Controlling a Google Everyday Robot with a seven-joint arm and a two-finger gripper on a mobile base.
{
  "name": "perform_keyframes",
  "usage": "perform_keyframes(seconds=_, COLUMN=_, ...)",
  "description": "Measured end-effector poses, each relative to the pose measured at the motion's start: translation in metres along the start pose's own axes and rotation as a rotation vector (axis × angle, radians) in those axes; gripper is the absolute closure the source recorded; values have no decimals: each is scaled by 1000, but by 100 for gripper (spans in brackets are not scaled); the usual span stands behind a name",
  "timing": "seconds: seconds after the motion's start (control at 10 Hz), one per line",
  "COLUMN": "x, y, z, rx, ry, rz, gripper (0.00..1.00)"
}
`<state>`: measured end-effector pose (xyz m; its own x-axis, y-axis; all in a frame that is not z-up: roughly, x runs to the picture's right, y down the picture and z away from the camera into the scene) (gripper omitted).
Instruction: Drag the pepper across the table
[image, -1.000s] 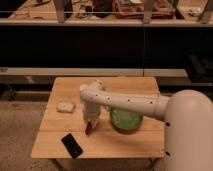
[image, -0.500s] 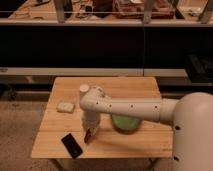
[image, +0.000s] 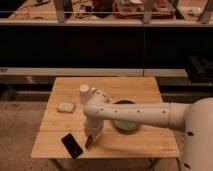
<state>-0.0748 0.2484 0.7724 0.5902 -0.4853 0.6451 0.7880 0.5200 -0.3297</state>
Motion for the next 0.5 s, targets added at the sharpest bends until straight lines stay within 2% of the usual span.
perform_keyframes(seconds=0.5, x=-3, y=20, z=7, rx=-20, ry=-2, rz=22, gripper=70)
